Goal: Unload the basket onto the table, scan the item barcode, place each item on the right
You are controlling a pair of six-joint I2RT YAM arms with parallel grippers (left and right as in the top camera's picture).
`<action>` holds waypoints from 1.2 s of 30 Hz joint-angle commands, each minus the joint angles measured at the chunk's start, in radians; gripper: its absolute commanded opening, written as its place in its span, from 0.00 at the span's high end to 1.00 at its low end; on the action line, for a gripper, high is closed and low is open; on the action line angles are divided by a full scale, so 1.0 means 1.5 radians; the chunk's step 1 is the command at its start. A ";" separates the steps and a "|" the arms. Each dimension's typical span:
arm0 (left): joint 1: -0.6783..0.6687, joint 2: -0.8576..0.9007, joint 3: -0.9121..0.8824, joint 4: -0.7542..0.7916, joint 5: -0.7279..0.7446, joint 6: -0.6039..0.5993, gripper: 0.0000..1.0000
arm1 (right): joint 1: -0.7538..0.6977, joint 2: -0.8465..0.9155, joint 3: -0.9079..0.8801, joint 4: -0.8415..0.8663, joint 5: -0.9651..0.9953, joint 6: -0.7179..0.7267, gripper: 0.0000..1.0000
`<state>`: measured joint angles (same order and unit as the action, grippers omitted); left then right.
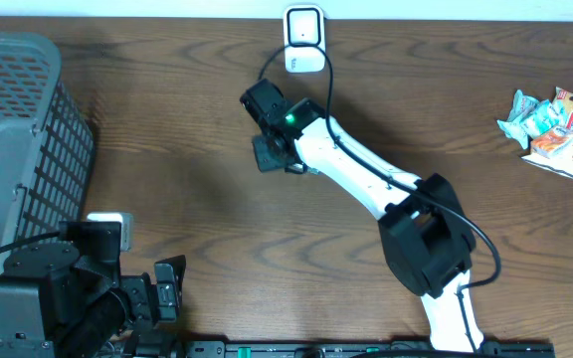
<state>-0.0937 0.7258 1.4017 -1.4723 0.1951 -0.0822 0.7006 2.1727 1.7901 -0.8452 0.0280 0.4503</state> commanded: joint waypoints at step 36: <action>0.000 0.001 0.002 -0.001 -0.006 -0.004 0.02 | -0.096 0.058 -0.001 -0.273 0.273 0.192 0.99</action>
<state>-0.0937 0.7258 1.4017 -1.4727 0.1955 -0.0822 0.5938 2.2959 1.7847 -1.2472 0.4164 0.6998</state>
